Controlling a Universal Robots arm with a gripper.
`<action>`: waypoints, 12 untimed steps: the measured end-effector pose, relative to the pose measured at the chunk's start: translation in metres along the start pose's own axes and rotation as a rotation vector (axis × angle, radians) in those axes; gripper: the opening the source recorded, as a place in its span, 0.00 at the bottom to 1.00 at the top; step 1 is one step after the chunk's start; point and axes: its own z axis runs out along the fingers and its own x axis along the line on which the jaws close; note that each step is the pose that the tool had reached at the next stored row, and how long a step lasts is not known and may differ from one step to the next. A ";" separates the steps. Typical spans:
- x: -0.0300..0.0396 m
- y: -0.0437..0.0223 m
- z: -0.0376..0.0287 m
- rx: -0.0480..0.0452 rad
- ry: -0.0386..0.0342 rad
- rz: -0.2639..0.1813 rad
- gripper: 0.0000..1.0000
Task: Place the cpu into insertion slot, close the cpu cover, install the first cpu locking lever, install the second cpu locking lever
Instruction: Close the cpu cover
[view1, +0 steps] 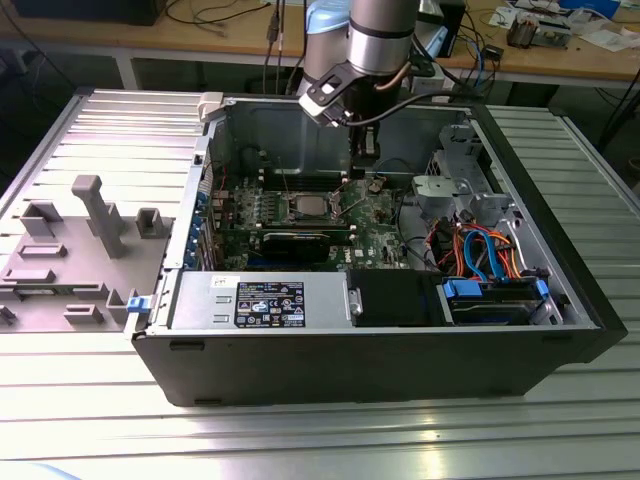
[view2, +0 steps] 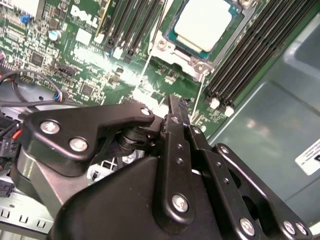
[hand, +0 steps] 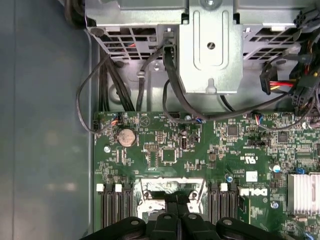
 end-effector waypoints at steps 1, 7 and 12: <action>0.0000 0.0014 0.0001 0.0000 0.0000 0.000 0.11; 0.0001 0.0092 0.0007 0.0000 0.0001 0.000 0.11; 0.0000 0.0094 0.0007 0.0000 0.0000 0.000 0.11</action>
